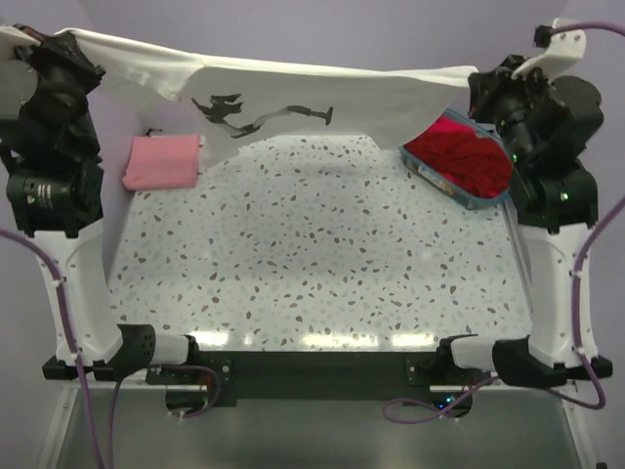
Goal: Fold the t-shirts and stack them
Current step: Flatten the tshirt out
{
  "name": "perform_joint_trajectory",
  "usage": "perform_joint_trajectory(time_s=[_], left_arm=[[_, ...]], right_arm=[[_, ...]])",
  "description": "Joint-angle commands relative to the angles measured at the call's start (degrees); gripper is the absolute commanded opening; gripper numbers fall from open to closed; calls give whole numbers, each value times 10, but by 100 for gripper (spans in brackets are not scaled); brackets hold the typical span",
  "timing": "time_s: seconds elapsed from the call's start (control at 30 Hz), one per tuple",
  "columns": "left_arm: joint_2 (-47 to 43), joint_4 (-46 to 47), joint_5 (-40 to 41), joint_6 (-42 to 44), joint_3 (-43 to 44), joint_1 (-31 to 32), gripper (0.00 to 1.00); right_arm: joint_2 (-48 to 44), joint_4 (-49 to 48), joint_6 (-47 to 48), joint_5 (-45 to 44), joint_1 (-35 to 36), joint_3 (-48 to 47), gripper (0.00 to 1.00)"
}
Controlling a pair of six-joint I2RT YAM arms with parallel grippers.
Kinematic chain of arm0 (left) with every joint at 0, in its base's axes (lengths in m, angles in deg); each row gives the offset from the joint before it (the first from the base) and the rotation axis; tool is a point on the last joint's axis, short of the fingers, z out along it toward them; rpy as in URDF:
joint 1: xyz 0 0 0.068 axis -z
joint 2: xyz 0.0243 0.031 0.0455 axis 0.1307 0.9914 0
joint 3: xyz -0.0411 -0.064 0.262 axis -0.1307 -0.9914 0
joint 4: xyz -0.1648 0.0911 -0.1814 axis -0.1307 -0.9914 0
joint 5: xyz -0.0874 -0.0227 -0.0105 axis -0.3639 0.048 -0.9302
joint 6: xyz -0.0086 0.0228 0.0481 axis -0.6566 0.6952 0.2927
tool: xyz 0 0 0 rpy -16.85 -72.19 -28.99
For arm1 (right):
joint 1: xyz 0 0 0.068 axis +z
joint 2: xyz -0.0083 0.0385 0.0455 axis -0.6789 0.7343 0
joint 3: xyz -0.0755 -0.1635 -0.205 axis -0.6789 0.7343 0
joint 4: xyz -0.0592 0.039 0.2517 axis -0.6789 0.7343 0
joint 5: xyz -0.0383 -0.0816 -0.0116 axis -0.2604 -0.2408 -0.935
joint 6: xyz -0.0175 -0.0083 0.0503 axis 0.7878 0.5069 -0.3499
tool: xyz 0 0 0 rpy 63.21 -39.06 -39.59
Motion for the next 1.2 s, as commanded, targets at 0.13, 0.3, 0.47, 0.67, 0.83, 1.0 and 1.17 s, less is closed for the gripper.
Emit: perform_joint_trajectory(time_s=[0.13, 0.3, 0.47, 0.67, 0.83, 1.0, 1.17], left_arm=[[-69, -3, 45, 94, 56, -5, 0], [-77, -3, 60, 152, 98, 12, 0], [-51, 26, 8, 193, 34, 22, 0], [-12, 103, -99, 207, -172, 26, 0], [56, 225, -133, 208, -361, 27, 0], [204, 302, -152, 207, -462, 26, 0], [322, 315, -178, 182, -443, 24, 0]], right_arm=[[-163, -30, 103, -52, -7, 70, 0], [-198, -21, 139, -56, -7, 64, 0], [-163, 0, 154, -46, -7, 56, 0], [-76, 10, 154, -55, -7, 143, 0], [0, -92, 156, -50, -7, 293, 0], [127, -208, 151, -47, -7, 377, 0], [268, -279, 144, -14, -8, 379, 0]])
